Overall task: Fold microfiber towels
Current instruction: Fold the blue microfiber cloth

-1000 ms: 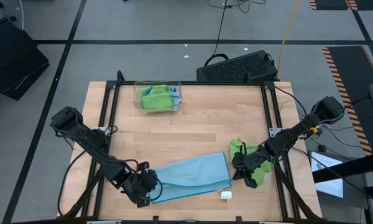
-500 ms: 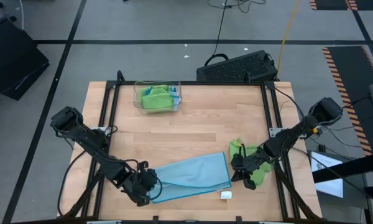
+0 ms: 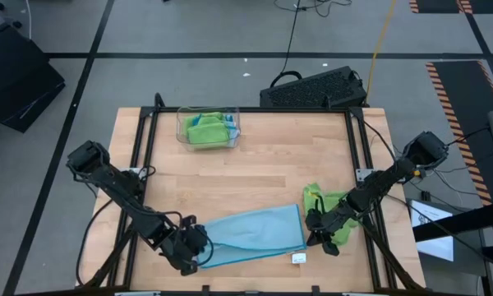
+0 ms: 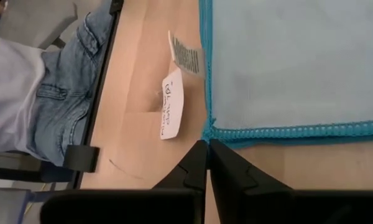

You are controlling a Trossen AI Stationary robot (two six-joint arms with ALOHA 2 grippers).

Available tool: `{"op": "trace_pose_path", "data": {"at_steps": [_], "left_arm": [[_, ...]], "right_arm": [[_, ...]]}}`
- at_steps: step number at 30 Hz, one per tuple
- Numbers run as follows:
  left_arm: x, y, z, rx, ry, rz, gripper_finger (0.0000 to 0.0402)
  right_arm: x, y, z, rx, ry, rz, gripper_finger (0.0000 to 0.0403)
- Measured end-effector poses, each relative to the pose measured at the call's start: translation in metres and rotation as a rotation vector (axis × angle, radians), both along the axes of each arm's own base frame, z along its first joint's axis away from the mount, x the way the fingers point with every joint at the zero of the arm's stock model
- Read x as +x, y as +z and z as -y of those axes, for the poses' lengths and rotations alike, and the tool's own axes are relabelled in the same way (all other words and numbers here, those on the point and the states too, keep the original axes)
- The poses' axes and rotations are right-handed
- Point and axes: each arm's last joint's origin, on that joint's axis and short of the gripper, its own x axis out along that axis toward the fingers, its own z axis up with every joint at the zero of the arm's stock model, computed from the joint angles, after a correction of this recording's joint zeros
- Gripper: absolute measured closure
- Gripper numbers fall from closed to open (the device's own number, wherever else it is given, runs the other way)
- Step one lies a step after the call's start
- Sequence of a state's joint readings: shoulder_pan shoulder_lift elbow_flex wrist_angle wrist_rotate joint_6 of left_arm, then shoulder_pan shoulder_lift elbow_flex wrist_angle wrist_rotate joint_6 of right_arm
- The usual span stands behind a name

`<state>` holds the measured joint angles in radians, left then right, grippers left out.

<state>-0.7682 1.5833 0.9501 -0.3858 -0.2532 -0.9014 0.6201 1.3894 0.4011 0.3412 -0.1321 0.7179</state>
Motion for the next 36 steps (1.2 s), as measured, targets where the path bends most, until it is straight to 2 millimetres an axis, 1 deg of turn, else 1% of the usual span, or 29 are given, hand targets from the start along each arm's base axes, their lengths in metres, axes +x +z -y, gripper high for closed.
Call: {"op": "trace_pose_path", "data": {"at_steps": [4,9,13,17,20,23,29,32,36], "left_arm": [[-0.001,0.002,0.005,-0.02,-0.014,0.021,0.0379],[-0.002,0.003,0.009,-0.057,-0.006,0.04,0.037],[-0.001,0.006,0.014,-0.114,-0.01,0.061,0.0332],[-0.001,0.008,0.018,-0.154,-0.027,0.077,0.0283],[-0.002,0.008,0.019,-0.153,-0.029,0.074,0.0255],[-0.002,0.008,0.019,-0.152,-0.031,0.074,0.0239],[-0.004,0.008,0.02,-0.104,0.015,0.12,0.0231],[-0.007,0.008,0.021,-0.073,0.035,0.134,0.0231],[-0.012,0.004,0.027,-0.074,0.073,0.14,0.0231]], "right_arm": [[0.0,0.0,0.0,0.001,0.0,0.0,0.0368],[0.0,0.0,0.0,0.009,0.014,-0.007,0.0312],[0.0,0.0,-0.001,0.013,0.026,-0.007,0.0267],[-0.001,0.002,0.0,0.012,0.037,0.007,0.0239],[-0.003,0.006,-0.001,0.04,0.069,0.001,0.023],[-0.004,0.011,0.0,0.051,0.076,0.008,0.023],[-0.007,0.025,0.003,0.056,0.075,0.084,0.0237],[-0.006,0.031,0.005,0.013,0.029,0.16,0.0238],[-0.003,0.035,0.01,-0.076,-0.107,0.252,0.0238]]}}
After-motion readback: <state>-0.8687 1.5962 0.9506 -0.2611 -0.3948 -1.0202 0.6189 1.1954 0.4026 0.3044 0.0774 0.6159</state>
